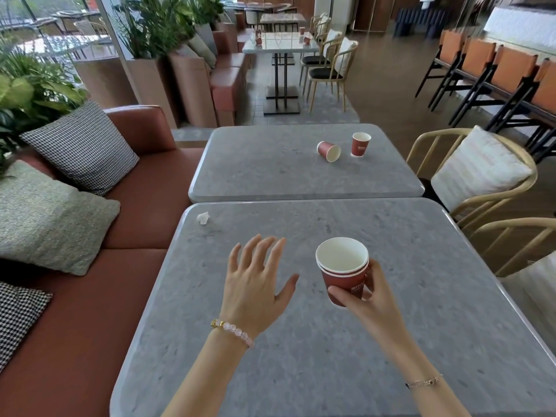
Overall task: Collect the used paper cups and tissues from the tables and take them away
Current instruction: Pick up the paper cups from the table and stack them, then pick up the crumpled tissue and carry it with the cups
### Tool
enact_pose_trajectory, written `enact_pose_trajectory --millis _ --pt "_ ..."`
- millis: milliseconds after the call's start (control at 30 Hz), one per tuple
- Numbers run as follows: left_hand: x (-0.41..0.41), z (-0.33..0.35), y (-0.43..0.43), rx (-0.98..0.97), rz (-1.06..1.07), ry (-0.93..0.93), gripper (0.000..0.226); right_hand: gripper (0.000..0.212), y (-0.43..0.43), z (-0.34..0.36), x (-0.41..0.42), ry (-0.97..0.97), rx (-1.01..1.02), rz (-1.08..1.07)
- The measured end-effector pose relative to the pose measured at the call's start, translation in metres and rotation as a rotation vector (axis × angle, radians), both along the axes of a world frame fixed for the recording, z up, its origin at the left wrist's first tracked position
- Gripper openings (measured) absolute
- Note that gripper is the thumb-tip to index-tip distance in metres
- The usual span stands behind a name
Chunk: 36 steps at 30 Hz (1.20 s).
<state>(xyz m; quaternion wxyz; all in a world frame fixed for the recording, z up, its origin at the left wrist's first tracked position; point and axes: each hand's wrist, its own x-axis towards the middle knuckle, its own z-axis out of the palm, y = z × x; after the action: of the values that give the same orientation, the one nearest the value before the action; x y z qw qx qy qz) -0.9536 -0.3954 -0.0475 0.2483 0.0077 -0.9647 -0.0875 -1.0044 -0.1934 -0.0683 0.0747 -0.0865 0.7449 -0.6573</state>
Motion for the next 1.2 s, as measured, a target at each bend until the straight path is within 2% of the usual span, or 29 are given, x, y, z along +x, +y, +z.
enact_pose_trajectory --millis 633,867,1200 --pt "-0.007 0.011 0.024 -0.044 -0.005 0.029 0.052 0.059 0.035 0.014 -0.013 0.042 -0.003 0.010" --pt "-0.015 0.000 -0.025 -0.050 0.070 0.009 0.049 0.062 0.001 0.015 -0.023 0.028 0.004 0.069" --pt "-0.041 -0.034 -0.128 -0.004 0.127 -0.164 0.053 0.055 -0.083 0.010 -0.039 -0.015 0.025 0.076"
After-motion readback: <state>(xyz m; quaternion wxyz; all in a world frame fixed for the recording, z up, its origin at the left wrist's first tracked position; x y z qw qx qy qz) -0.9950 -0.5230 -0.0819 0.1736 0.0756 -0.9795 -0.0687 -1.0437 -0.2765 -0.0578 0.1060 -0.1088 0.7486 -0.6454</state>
